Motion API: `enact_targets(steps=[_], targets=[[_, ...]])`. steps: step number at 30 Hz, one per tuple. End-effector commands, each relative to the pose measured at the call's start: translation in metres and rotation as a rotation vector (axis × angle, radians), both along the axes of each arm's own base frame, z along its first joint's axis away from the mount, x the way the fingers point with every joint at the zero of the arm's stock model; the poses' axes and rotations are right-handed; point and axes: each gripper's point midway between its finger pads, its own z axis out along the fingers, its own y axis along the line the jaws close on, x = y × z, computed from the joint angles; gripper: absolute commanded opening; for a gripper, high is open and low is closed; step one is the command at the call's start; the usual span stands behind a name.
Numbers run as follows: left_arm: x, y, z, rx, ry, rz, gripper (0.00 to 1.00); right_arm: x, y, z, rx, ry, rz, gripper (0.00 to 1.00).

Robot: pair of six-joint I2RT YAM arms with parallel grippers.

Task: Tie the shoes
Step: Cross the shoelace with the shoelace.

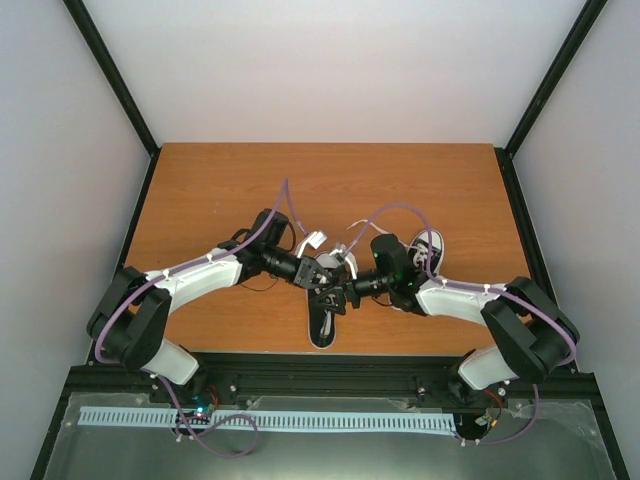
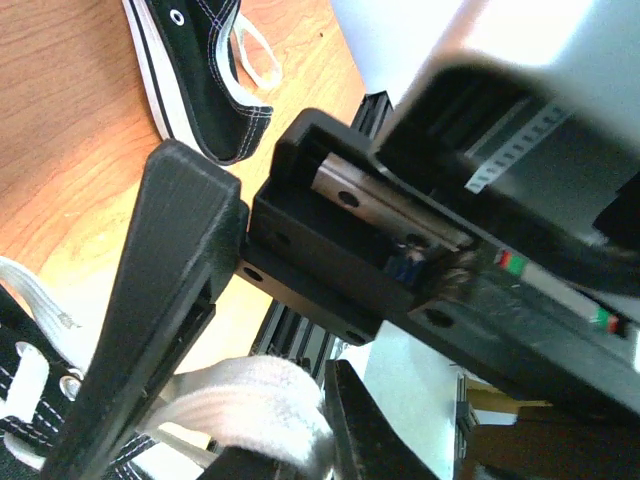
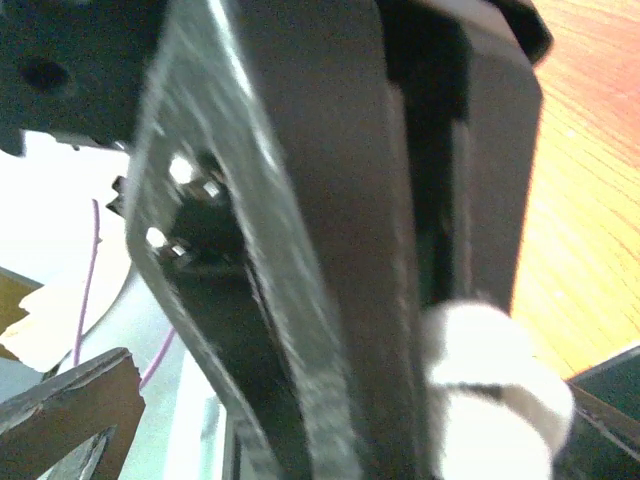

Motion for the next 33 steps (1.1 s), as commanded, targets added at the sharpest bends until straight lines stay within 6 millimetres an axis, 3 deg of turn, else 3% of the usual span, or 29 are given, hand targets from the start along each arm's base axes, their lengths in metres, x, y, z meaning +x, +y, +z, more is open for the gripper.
enact_targets(steps=[1, 12, 18, 23, 33], targets=[[0.002, -0.003, 0.016, -0.039, -0.034, 0.001, 0.06, 0.008, -0.001, -0.002, -0.004, -0.057, -0.1, 0.98], [0.003, -0.003, 0.013, -0.033, -0.027, 0.008, 0.06, 0.024, -0.021, -0.001, -0.078, -0.181, -0.318, 0.98], [0.004, -0.003, 0.012, -0.032, -0.021, 0.018, 0.06, 0.022, -0.018, -0.012, -0.134, -0.218, -0.354, 0.77], [0.004, -0.002, 0.01, -0.025, -0.017, 0.021, 0.06, 0.026, -0.021, -0.019, -0.166, -0.244, -0.413, 0.71], [0.005, -0.002, 0.008, -0.019, -0.015, 0.026, 0.06, 0.033, -0.042, -0.017, -0.201, -0.29, -0.518, 0.74]])
